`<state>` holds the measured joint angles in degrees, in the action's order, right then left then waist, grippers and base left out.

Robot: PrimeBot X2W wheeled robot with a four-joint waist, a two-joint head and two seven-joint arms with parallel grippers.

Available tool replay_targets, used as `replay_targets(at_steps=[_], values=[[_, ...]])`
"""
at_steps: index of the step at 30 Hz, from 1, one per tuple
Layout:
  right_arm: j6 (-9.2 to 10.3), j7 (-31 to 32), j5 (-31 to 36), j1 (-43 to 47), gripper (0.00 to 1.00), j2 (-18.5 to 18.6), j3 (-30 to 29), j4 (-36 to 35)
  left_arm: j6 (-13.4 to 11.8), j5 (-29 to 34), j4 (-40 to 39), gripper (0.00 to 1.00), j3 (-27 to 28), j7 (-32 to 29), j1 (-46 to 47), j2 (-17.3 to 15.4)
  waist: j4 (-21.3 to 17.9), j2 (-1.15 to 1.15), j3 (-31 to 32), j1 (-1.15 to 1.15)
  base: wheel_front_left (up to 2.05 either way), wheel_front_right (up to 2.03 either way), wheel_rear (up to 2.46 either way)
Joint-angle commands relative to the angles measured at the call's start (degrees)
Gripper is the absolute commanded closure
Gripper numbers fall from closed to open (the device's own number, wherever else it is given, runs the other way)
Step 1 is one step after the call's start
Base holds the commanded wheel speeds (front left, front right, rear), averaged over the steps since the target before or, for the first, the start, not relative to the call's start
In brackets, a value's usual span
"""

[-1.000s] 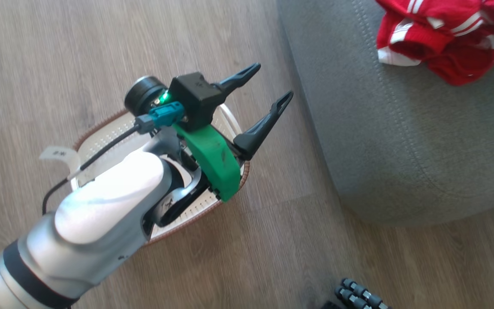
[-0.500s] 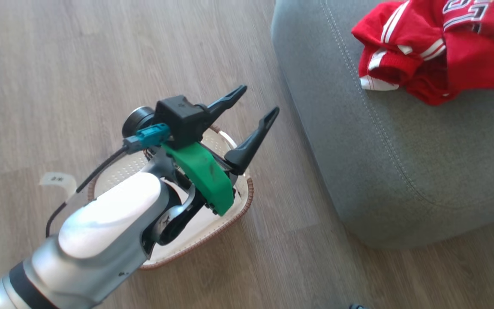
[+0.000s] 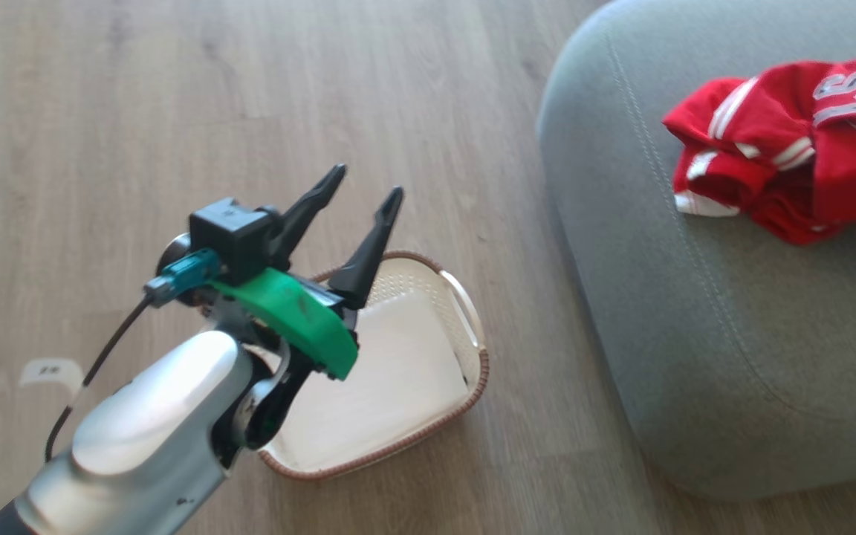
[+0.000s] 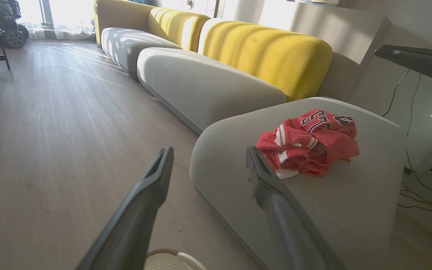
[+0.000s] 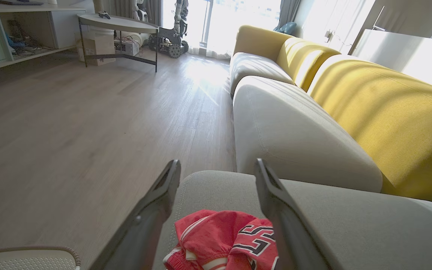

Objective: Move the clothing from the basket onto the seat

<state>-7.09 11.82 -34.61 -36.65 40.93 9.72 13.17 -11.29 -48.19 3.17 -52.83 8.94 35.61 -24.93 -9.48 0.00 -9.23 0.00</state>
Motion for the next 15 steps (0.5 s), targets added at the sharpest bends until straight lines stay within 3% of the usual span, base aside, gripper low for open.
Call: replay_targets(at_steps=[1, 15], values=[[-0.4, -1.4, 1.4, 2.8, 0.0, -0.2, -1.7, -2.9, -0.9, -0.2, -1.1, 0.0, 3.5, 1.2, 1.0, -2.4, 2.4, 0.0, 2.0, 0.0, 0.0, 0.0, 0.0], [-0.4, -5.4, 9.8, 24.1, 0.0, -15.5, -13.5, -15.9, -5.6, -2.1, -1.3, 0.0, 10.6, 5.5, -8.4, -5.5, 8.4, 0.0, 5.7, 0.0, 0.0, 0.0, 0.0]])
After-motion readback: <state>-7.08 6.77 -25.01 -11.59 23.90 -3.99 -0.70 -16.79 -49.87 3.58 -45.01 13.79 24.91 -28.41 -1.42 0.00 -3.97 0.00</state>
